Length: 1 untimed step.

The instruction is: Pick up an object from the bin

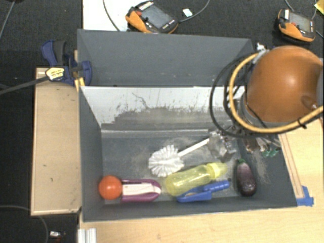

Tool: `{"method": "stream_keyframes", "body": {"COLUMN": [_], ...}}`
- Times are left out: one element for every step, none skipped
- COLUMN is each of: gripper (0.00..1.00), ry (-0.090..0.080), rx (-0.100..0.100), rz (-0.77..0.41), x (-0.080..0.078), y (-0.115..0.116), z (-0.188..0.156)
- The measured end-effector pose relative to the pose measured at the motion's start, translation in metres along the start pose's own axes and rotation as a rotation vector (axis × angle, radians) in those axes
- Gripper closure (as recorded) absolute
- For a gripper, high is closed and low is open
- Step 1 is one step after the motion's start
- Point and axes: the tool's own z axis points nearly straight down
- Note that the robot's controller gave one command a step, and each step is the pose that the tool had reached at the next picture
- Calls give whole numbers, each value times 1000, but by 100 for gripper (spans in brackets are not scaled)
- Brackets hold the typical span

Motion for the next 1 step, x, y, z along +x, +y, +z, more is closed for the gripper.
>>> {"method": "stream_keyframes", "body": {"gripper": [100], "ry": [0], "rx": [0], "rz": [0], "x": [0], "y": [0], "z": [0]}}
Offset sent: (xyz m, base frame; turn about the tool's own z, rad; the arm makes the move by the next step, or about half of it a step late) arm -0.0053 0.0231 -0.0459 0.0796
